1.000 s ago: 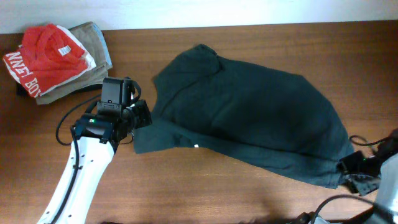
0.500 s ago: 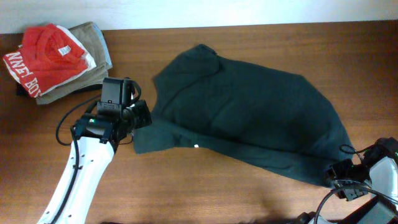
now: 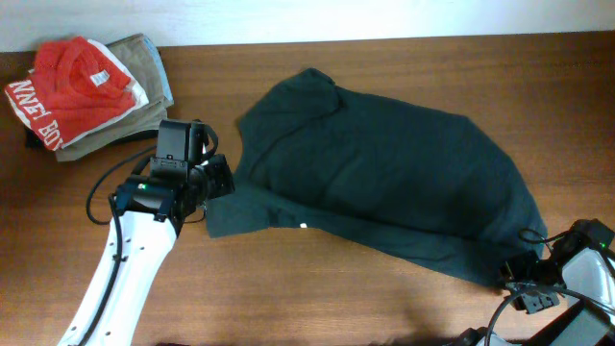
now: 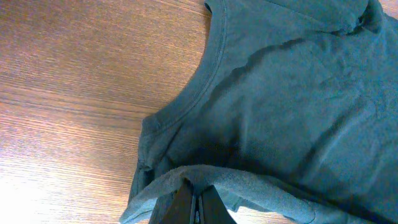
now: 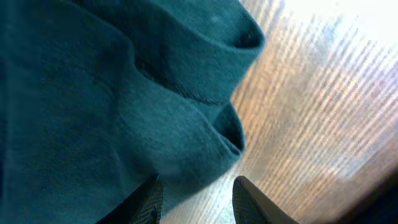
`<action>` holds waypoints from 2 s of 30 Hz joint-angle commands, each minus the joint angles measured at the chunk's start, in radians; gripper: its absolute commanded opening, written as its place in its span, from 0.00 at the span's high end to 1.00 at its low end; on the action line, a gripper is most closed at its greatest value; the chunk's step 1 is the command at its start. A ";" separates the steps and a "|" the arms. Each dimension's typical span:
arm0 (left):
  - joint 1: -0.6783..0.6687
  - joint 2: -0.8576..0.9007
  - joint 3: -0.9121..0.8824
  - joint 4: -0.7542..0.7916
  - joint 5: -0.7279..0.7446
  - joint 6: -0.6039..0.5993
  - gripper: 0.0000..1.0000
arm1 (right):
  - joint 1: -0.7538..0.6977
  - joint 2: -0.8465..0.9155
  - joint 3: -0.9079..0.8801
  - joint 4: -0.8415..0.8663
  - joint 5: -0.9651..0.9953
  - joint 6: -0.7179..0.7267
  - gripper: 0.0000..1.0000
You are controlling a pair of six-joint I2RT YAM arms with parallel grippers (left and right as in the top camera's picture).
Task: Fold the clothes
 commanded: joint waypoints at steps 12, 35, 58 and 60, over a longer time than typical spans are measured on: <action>-0.002 0.003 0.021 0.001 -0.010 0.016 0.99 | 0.006 0.003 -0.012 0.025 -0.018 0.014 0.59; -0.002 0.003 0.021 -0.005 -0.011 0.016 0.98 | 0.005 0.003 0.019 0.033 -0.035 0.013 0.77; -0.002 0.003 0.021 -0.005 -0.011 0.016 0.98 | 0.006 0.003 0.016 0.011 -0.043 0.013 0.71; -0.002 0.003 0.021 -0.005 -0.011 0.016 0.98 | 0.006 0.003 0.013 0.011 -0.043 0.013 0.76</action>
